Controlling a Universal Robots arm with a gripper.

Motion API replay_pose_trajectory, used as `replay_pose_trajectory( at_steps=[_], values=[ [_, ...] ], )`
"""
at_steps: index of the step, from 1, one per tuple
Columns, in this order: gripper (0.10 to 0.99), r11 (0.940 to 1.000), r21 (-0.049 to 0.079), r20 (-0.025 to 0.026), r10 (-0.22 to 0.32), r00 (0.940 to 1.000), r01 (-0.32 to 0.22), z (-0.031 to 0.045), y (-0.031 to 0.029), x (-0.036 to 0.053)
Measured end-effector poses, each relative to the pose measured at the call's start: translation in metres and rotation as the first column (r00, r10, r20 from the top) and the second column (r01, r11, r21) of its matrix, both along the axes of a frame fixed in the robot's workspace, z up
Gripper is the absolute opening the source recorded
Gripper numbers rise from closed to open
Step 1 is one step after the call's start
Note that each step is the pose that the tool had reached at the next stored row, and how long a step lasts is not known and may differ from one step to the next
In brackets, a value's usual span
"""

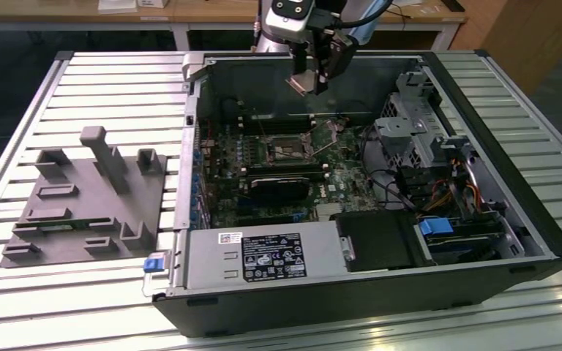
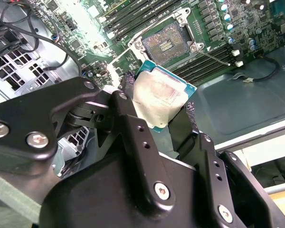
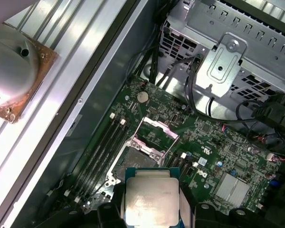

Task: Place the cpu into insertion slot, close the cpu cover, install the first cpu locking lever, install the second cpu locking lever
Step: 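Place the cpu into insertion slot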

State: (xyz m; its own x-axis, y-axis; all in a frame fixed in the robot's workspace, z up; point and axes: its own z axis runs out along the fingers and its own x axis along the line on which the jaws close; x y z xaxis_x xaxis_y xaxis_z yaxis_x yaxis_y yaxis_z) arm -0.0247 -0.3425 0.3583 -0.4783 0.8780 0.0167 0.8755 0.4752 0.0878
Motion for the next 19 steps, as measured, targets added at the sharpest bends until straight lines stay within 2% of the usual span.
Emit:
replay_pose_trajectory(
  at_steps=[19],
  values=[
    [0.537,0.998,0.0,0.0,-0.063,0.998,0.063,-0.0012,0.0,0.0]
  ],
)
